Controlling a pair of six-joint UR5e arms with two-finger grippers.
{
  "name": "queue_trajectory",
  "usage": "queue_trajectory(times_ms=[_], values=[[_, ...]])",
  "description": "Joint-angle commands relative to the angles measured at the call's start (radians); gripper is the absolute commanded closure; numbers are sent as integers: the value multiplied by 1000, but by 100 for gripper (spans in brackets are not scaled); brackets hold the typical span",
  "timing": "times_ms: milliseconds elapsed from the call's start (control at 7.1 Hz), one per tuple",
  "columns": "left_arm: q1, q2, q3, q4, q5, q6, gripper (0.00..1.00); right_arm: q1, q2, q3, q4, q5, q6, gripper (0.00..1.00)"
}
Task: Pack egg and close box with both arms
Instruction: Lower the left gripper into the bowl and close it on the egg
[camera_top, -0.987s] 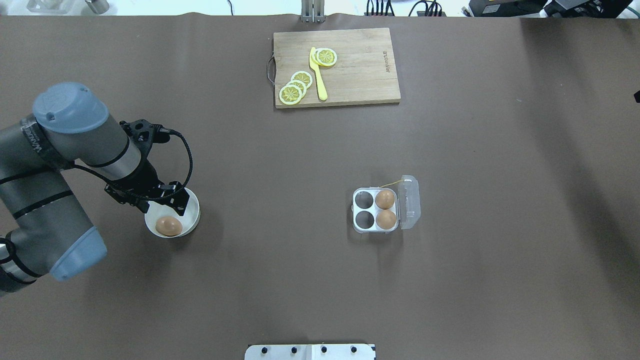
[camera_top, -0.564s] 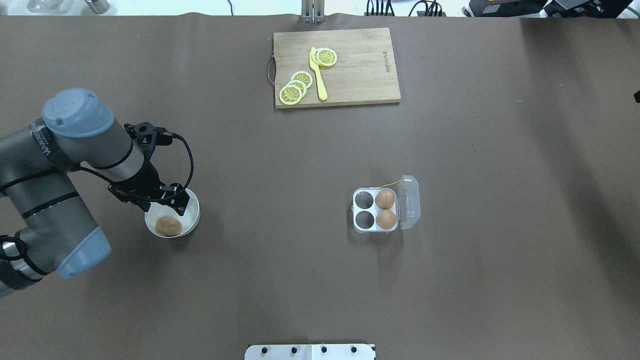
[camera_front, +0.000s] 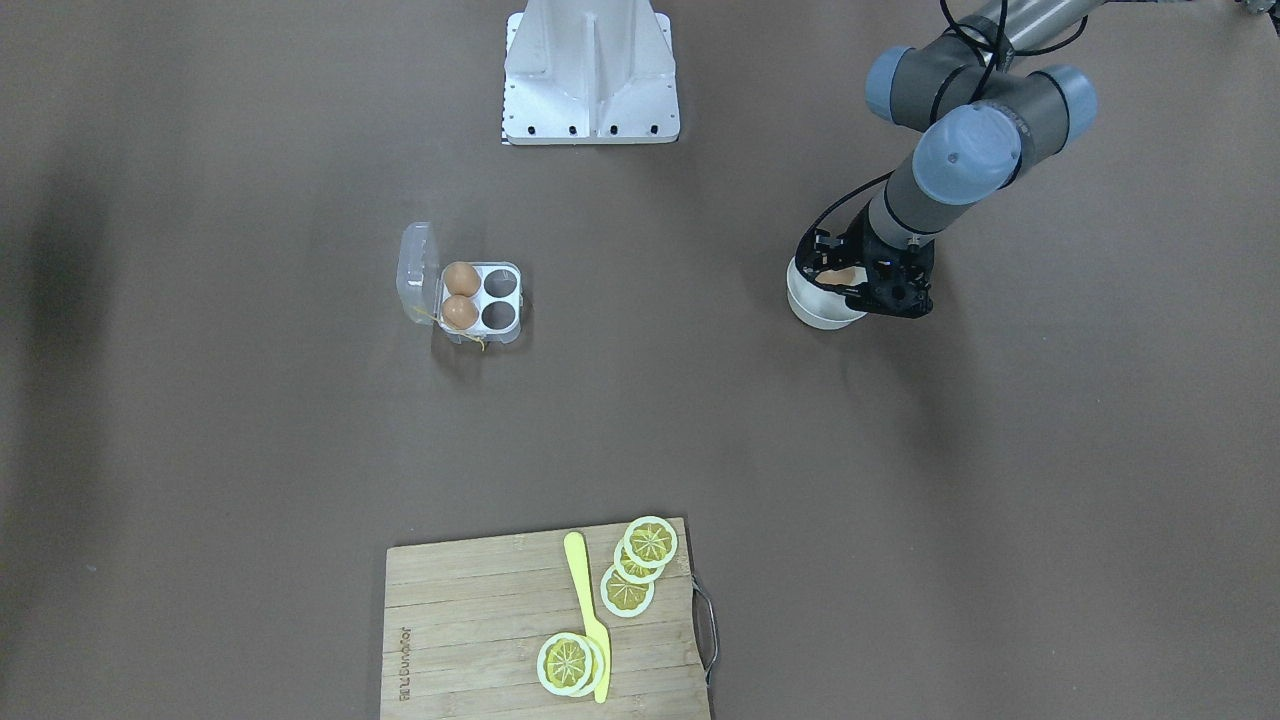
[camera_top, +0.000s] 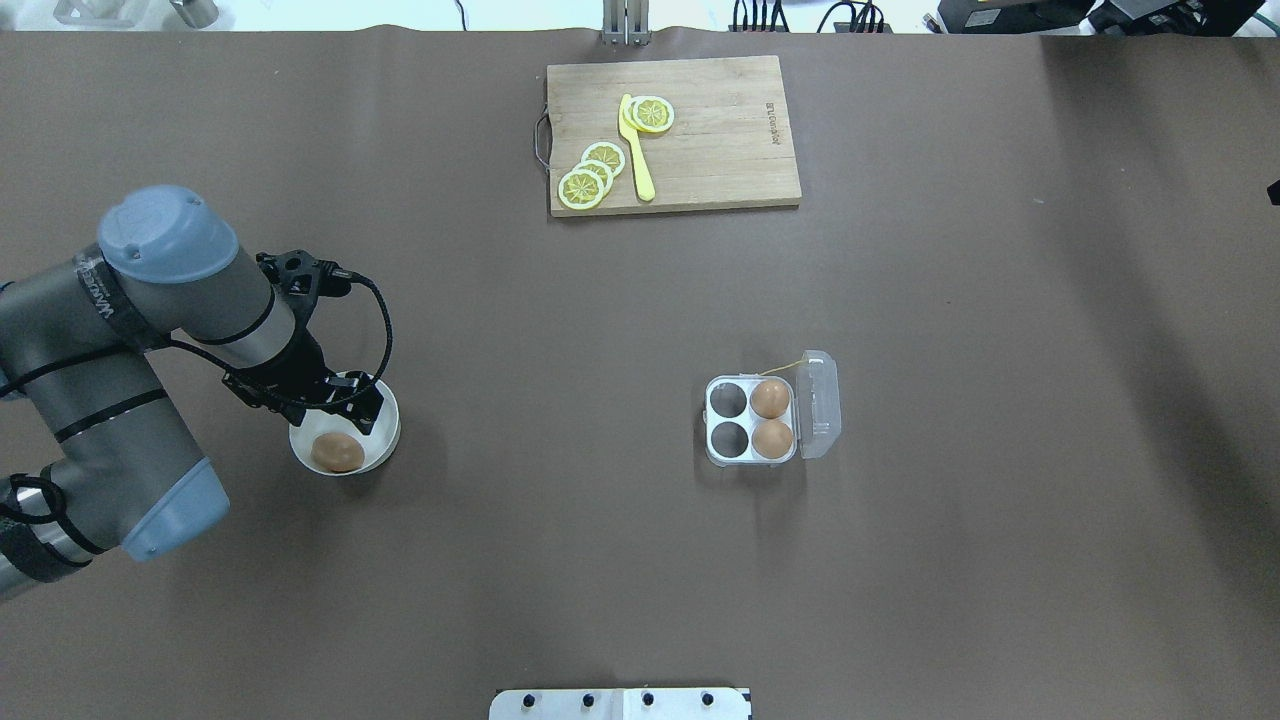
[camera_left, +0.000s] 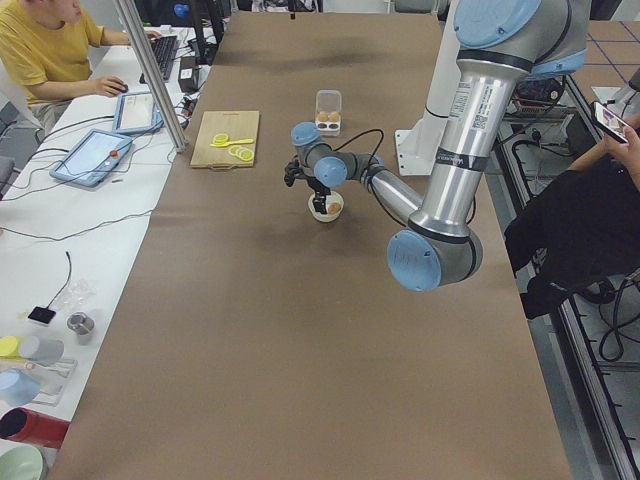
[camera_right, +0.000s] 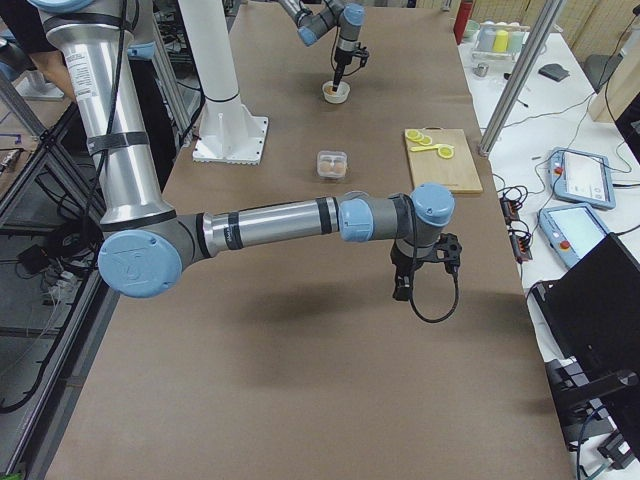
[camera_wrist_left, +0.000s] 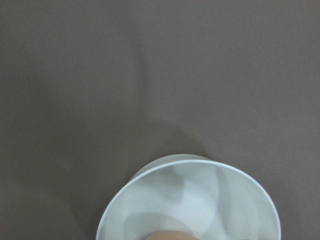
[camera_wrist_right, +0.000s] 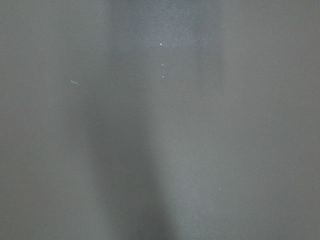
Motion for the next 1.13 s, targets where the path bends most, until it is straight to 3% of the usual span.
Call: queue_trajectory(times_ms=[0,987], values=[[19,0,-1,-2,-1,-3,14,1,1,0,0,0,0,0],[31,5,2,4,2,0,18,1,-1,0,0,1,0,0]])
